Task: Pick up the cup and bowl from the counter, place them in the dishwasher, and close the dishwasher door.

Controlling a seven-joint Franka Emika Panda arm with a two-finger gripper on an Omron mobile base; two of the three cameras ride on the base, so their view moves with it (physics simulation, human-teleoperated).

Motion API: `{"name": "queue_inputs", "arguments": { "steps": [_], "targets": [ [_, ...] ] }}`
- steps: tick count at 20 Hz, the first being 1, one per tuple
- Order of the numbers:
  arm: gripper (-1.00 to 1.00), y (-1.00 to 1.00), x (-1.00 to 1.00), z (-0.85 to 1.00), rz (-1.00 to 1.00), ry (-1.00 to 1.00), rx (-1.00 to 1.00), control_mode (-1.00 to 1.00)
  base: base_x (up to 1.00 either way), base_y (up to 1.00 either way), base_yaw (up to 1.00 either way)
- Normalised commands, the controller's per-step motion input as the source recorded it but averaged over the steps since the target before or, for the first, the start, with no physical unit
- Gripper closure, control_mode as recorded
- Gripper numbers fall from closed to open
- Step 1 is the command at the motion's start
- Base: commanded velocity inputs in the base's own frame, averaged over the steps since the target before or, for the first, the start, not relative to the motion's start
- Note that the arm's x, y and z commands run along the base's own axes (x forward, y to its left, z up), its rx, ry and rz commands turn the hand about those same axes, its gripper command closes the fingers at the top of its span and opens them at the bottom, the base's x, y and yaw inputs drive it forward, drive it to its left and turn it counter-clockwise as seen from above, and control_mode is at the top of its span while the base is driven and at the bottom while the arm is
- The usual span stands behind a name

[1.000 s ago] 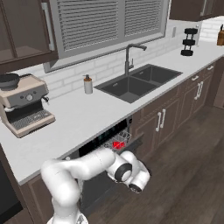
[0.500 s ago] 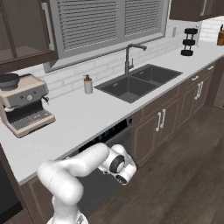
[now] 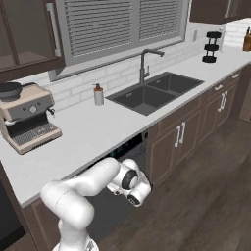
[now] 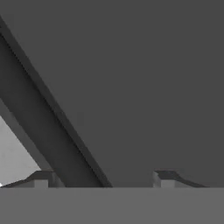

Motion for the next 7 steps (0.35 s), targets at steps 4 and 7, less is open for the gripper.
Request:
{"name": "queue_inputs", "arguments": {
  "steps": [4,7],
  "targets": [
    [-1.00,0.75,0.44,0.00,0.00,0.14,0.01,-1.00,0.00,0.00,0.00],
    [-1.00,0.62,0.26,0.00,0.01,0.07,0.00,-1.00,0.00,0.00,0.00]
  ]
}}
